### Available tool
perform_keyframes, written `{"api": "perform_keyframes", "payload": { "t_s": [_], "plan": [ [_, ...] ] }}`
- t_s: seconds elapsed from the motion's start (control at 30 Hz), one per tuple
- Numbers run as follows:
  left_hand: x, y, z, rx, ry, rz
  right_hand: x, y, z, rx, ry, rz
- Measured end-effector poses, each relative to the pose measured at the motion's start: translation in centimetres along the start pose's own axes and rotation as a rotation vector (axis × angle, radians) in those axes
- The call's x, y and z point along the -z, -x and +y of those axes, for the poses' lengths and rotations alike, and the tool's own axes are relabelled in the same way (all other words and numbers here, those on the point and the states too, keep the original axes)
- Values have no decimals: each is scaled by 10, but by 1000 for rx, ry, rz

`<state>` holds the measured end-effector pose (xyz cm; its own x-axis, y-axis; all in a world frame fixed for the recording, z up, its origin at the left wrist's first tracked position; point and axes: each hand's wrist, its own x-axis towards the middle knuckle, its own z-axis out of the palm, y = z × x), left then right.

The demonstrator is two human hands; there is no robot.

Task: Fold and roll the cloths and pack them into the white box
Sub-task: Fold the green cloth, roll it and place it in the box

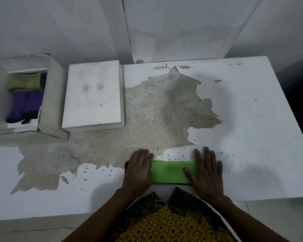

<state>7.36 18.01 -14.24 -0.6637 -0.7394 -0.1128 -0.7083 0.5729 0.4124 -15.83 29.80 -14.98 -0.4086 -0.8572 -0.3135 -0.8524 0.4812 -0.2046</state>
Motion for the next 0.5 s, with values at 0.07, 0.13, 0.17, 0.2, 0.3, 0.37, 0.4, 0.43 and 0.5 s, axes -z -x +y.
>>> {"api": "perform_keyframes", "payload": {
  "t_s": [0.07,0.13,0.17,0.2,0.3,0.37,0.4,0.43,0.5],
  "plan": [
    [2,-15,16,-54,90,-64,0,0,-1,1,-8,-4],
    [3,-27,30,-81,67,-175,2,-1,0,0,-16,-10],
    [3,-33,35,-88,38,-240,3,-1,0,1,-16,-12],
    [2,-38,38,-83,7,-301,3,-2,-1,4,-13,-18],
    [8,-52,47,10,-24,-440,7,-5,-3,8,-10,-35],
    [13,-61,51,61,0,-521,10,-6,-5,4,-9,-38],
    [16,-63,52,91,40,-568,12,-7,-5,2,-13,-31],
    [19,-66,54,129,99,-611,14,-7,-6,-1,-21,-19],
    [26,-69,55,190,235,-667,20,-8,-9,4,-36,19]
  ]
}}
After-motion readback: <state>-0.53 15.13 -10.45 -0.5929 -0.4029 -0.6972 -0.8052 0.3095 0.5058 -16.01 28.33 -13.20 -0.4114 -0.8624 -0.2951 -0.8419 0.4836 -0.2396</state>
